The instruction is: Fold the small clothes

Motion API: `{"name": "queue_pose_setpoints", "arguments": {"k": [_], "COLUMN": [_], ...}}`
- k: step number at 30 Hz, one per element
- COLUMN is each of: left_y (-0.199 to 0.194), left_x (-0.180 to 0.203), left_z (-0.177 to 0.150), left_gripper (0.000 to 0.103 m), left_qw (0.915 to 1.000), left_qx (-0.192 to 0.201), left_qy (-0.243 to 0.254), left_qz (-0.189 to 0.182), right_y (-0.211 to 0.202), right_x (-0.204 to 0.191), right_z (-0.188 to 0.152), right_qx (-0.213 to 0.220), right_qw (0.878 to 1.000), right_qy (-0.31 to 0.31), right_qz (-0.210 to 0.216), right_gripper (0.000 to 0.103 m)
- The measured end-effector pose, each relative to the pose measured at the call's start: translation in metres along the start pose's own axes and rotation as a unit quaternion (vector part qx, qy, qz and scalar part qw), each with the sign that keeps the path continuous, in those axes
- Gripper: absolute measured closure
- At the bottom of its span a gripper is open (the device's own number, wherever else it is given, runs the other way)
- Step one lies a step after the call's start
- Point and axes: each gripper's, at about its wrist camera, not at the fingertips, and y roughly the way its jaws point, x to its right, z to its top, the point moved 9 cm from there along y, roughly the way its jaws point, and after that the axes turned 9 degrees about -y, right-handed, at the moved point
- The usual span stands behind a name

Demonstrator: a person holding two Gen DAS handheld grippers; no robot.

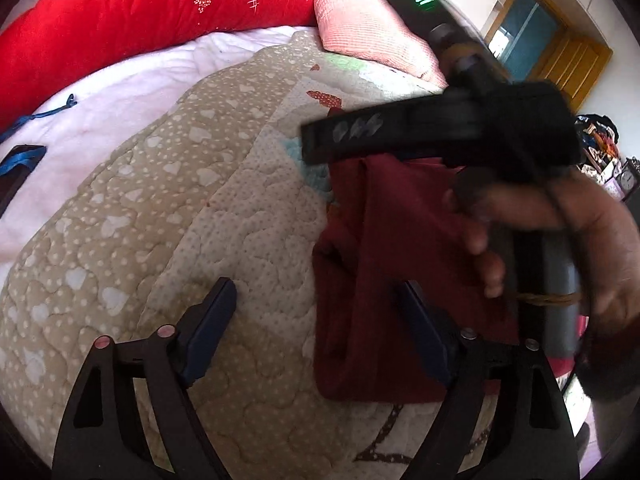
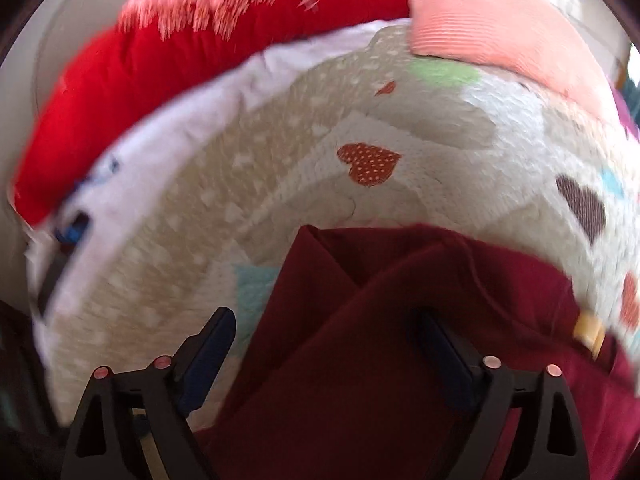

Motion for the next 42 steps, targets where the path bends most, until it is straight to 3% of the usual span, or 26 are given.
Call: {"name": "queue_pose_setpoints", "arguments": {"k": [1,4,5,7,8,9,13,16,18,23,26,28,30,32,33,35,36,37,38,42], "left_y": [0.001,0.003,0.003,0.002,-0.001,-0.005,-0.045,-0.070,-0.078,-0.056,-0.024,0.000,0.016,0.009,-0.001,-0.024,-0.032,-0.039,-0.043,-0.032], "left_x": [0.001,0.004,0.007,0.015,0.025,0.034,0.087,0.134,0.172,0.255,0.285,0.297,0.302,0.303,0.302,0.291,0.287,0.282,0.274,0.240], "left_z": [0.001,0.002,0.003,0.003,0.001,0.000,0.005,0.004,-0.004,-0.046,-0.075,-0.096,-0.104,-0.104,-0.101,-0.085,-0.078,-0.071,-0.061,-0.031], "left_gripper": [0.018,0.015,0.015,0.031,0.056,0.066,0.068,0.068,0.075,0.075,0.077,0.078,0.078,0.078,0.078,0.072,0.060,0.053,0.044,0.042], "left_qw": [1.0000,1.0000,0.9999,0.9992,0.9977,0.9960,0.9914,0.9821,0.9749,0.9565,0.9482,0.9424,0.9429,0.9407,0.9402,0.9397,0.9397,0.9405,0.9422,0.9537], "left_qx": [0.002,0.006,0.007,0.000,-0.015,-0.024,0.014,0.020,0.010,-0.042,-0.089,-0.130,-0.137,-0.127,-0.120,-0.100,-0.089,-0.076,-0.061,-0.031], "left_qy": [0.000,0.000,0.001,0.000,-0.001,-0.002,0.050,0.080,0.115,0.185,0.201,0.207,0.222,0.243,0.250,0.259,0.264,0.268,0.270,0.259], "left_qz": [0.000,-0.006,-0.015,-0.040,-0.066,-0.086,-0.120,-0.169,-0.190,-0.221,-0.230,-0.229,-0.208,-0.200,-0.198,-0.200,-0.199,-0.194,-0.189,-0.149], "right_y": [0.005,0.000,-0.006,-0.023,-0.033,-0.045,-0.108,-0.159,-0.182,-0.223,-0.218,-0.199,-0.175,-0.153,-0.153,-0.170,-0.179,-0.190,-0.195,-0.192], "right_x": [-0.001,0.008,0.011,0.018,0.022,0.027,0.057,0.089,0.106,0.166,0.201,0.225,0.240,0.251,0.254,0.257,0.254,0.250,0.243,0.201], "right_z": [0.001,0.002,0.001,-0.001,-0.003,-0.003,-0.016,-0.035,-0.046,-0.098,-0.136,-0.160,-0.181,-0.197,-0.203,-0.212,-0.215,-0.220,-0.222,-0.228], "right_qx": [-0.001,0.038,0.053,0.087,0.102,0.118,0.190,0.232,0.251,0.280,0.268,0.237,0.205,0.186,0.187,0.217,0.232,0.246,0.249,0.217], "right_qw": [1.000,0.998,0.998,0.996,0.994,0.990,0.970,0.957,0.951,0.940,0.937,0.941,0.943,0.934,0.929,0.917,0.912,0.906,0.904,0.923], "right_qy": [-0.018,-0.024,-0.013,0.015,0.035,0.053,0.108,0.126,0.140,0.178,0.216,0.242,0.264,0.303,0.318,0.331,0.334,0.338,0.338,0.300], "right_qz": [-0.016,-0.051,-0.036,0.008,0.032,0.051,0.109,0.116,0.114,0.079,0.057,0.020,0.010,0.033,0.037,0.047,0.058,0.071,0.082,0.104], "right_gripper": [0.012,0.043,0.056,0.078,0.083,0.084,0.086,0.087,0.087,0.088,0.088,0.088,0.088,0.086,0.082,0.057,0.049,0.030,0.022,0.022]}}
